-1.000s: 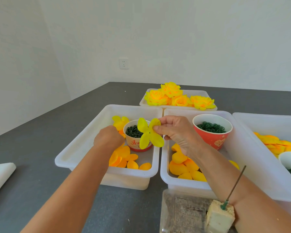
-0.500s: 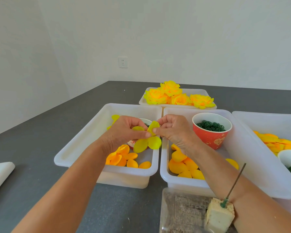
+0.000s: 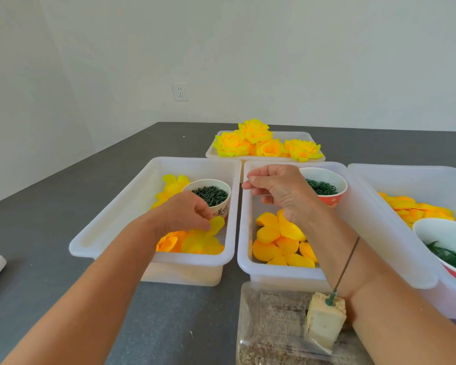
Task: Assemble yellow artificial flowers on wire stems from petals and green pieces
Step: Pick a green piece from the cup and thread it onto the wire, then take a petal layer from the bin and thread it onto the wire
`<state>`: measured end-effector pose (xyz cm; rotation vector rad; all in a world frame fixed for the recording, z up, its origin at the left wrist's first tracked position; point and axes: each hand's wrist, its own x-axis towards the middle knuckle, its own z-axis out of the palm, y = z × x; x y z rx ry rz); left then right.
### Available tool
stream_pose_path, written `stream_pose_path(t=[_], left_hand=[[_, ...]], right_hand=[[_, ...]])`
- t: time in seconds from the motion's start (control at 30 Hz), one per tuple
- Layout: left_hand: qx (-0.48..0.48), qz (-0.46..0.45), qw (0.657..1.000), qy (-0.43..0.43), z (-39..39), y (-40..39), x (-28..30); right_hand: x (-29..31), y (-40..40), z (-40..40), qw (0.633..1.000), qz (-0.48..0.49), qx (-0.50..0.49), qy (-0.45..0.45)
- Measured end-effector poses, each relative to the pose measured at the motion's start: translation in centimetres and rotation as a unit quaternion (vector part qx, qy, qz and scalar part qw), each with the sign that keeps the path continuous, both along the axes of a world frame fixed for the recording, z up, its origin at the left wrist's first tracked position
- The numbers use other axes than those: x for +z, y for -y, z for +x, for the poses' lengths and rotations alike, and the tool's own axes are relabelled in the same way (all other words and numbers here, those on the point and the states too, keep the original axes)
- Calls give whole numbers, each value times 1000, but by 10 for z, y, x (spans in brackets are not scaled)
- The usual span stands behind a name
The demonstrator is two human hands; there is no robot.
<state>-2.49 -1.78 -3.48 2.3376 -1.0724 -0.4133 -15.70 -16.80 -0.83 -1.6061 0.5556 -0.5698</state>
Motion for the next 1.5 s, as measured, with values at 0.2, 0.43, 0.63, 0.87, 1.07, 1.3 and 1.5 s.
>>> stream_pose_path(t=[0.2,0.43,0.63,0.87,1.07,1.3,1.5], left_hand=[[-4,-71,997,-15,-3,1,3],[23,-199,979,-25,-14,13,18],[-87,-149,982,72,-32,50,43],[-125,-190,971,70,-50,97,40],[-72,-275,959,5,-49,109,13],[-101,-298,938,-146,-48,103,10],[-105,-333,930,-118,-50,102,12]], right_hand=[[-1,36,-25,999,0,24,-48],[-11,67,-57,941,-261,118,-183],[-27,63,-57,814,-459,202,-294],[-34,66,-58,844,-440,173,-253],[-20,75,-64,934,-331,18,-134],[-18,74,-63,989,-139,-11,-48],[-19,73,-62,997,-74,22,-12]])
